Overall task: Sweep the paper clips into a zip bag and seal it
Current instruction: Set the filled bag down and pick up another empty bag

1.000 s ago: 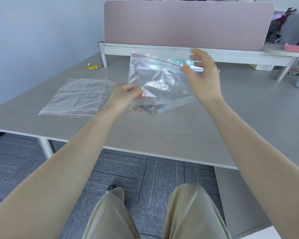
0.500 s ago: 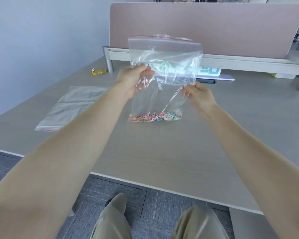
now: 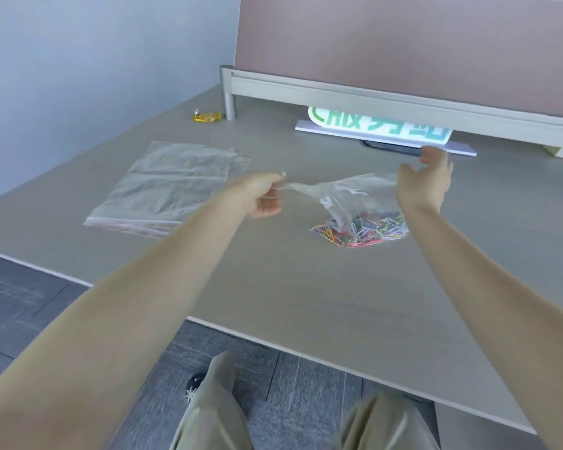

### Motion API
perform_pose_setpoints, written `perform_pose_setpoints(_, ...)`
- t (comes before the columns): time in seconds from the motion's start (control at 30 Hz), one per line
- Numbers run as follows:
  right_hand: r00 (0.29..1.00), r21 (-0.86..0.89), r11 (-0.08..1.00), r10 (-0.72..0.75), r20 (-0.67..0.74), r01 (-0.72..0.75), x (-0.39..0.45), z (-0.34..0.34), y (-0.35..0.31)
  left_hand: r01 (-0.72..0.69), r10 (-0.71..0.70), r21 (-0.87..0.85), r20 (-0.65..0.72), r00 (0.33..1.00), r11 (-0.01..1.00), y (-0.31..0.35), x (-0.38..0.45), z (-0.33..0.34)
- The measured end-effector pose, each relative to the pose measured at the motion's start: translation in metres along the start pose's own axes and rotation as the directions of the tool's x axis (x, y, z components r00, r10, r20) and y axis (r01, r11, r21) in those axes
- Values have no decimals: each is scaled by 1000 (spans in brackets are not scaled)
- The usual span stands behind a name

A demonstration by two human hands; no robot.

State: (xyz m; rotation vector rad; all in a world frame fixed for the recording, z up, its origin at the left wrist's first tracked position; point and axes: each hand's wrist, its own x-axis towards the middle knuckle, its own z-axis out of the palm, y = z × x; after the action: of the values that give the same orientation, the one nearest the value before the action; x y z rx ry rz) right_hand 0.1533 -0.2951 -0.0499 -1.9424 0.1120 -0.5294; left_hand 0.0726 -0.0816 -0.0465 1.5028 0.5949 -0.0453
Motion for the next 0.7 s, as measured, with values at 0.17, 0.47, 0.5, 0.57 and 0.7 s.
perform_pose_setpoints(0.17,847,313,852,-492,203,420,-71,66,-73,56,282,579,-477,832,813,-9,28,-118)
perform_pose_setpoints(0.47,700,-379,871,59,712,313,-133,197,-52,189,171,484,-606,777,855,-39,57,-225)
perform_pose_setpoints(0.5,711,-358,886,46,702,296,-133,205,-55,108,179,420,-586,791,901,-32,58,-226)
perform_pose_setpoints(0.57,717,-293,927,37,696,236,-134,213,-58,2,95,179,-529,843,984,-24,59,-223)
perform_pose_setpoints(0.7,762,-102,988,-22,647,115,-131,221,-61,102,-155,-161,-358,921,982,-27,52,-232)
